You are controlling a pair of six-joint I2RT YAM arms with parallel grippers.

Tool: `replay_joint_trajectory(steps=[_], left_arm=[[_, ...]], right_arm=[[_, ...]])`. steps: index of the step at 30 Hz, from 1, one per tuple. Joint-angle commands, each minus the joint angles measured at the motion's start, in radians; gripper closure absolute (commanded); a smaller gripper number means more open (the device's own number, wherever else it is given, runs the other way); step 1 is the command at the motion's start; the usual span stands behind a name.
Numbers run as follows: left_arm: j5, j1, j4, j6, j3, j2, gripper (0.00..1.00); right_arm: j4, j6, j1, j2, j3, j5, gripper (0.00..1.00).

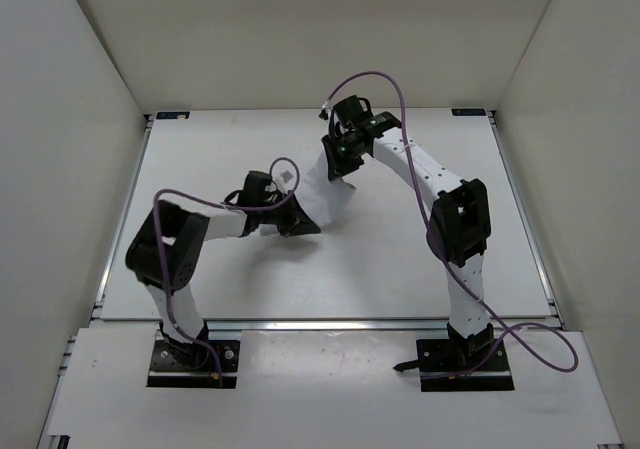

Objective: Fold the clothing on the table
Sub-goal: Fold the skirt

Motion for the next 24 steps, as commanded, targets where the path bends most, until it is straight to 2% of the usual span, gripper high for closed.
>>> replay_joint_trajectory(steps=[1,4,7,9,13,19,24], left_arm=[[0.066,0.09,0.041,-0.019,-0.036,-0.201,1.0],[0.092,0.169,0.087,-0.036,-0.062,-0.252,1.0],[0.052,0.206,0.022,0.019,-0.041,-0.255,1.0],[-0.015,0.194,-0.066,0.079,-0.025,-0.238,1.0],[-0.274,0.154,-0.245,0.25,0.01,-0.194,1.0],[-0.408,0.121,-0.262,0.312,-0.024,-0.132,1.0],[-0.402,0.082,-0.295,0.306,-0.017,-0.079,1.0]], right_arm=[[-0.006,-0.035,-0.037,-0.014,0.05,0.016,1.0],[-0.028,-0.043,-0.051,-0.02,0.033,-0.001,1.0],[-0.034,-0.067,-0.06,-0.049,-0.01,0.032,1.0],[-0.043,-0.074,-0.065,-0.066,-0.03,0.039,1.0],[-0.058,-0.097,-0.065,-0.098,-0.068,0.059,1.0],[-0.069,-0.109,-0.071,-0.133,-0.113,0.077,1.0],[-0.059,-0.097,-0.079,-0.127,-0.064,0.063,1.0]])
